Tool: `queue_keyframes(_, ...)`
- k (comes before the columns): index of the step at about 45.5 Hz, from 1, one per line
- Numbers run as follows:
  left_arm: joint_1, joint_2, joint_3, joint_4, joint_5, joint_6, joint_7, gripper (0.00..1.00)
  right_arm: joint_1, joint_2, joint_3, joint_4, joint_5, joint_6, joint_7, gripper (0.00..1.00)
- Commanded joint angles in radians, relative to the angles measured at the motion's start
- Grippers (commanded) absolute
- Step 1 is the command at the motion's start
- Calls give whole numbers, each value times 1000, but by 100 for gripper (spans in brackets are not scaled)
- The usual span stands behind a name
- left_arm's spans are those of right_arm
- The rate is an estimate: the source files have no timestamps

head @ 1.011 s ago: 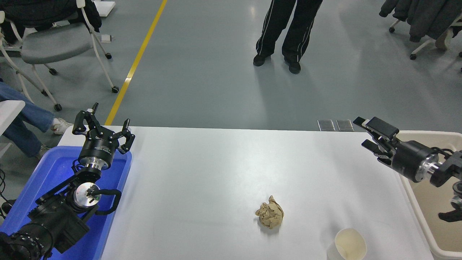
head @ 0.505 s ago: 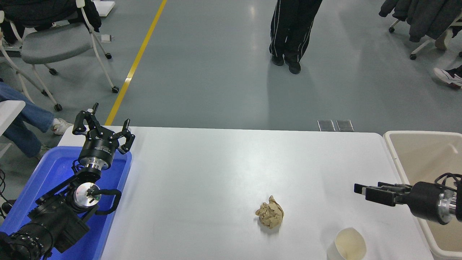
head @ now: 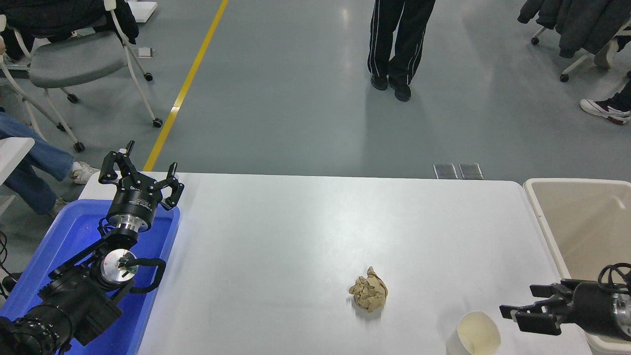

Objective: Dispose of the paper cup in the dustbin

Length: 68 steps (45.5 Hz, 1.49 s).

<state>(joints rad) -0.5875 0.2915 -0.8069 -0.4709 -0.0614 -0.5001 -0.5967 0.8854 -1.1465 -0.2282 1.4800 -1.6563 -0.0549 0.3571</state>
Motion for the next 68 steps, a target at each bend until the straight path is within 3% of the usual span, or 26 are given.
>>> queue_keyframes(1, 0, 0, 0, 0, 0, 0, 0, 100, 12, 14, -48, 0, -8, 10, -46, 99)
queue_keyframes(8, 0, 0, 0, 0, 0, 0, 0, 100, 21, 53, -51, 0, -2, 85, -46, 99)
queue_keyframes(36, 0, 0, 0, 0, 0, 0, 0, 100, 79, 142, -103, -21, 41, 96, -7, 98)
queue_keyframes(45, 0, 0, 0, 0, 0, 0, 0, 100, 76, 166, -111, -58, 32, 90, 6, 76)
queue_keyframes(58, 0, 0, 0, 0, 0, 0, 0, 100, 69, 209, -118, -93, 29, 81, 17, 77)
queue_keyframes(60, 0, 0, 0, 0, 0, 0, 0, 100, 67, 214, -118, -98, 29, 79, 19, 70)
queue_keyframes(63, 0, 0, 0, 0, 0, 0, 0, 100, 66, 217, -125, -110, 23, 79, 37, 52)
queue_keyframes(64, 0, 0, 0, 0, 0, 0, 0, 100, 66, 217, -131, -115, 18, 81, 46, 41)
queue_keyframes(66, 0, 0, 0, 0, 0, 0, 0, 100, 69, 218, -146, -132, 9, 82, 51, 6)
queue_keyframes(68, 0, 0, 0, 0, 0, 0, 0, 100, 73, 218, -155, -144, 9, 82, 53, 0)
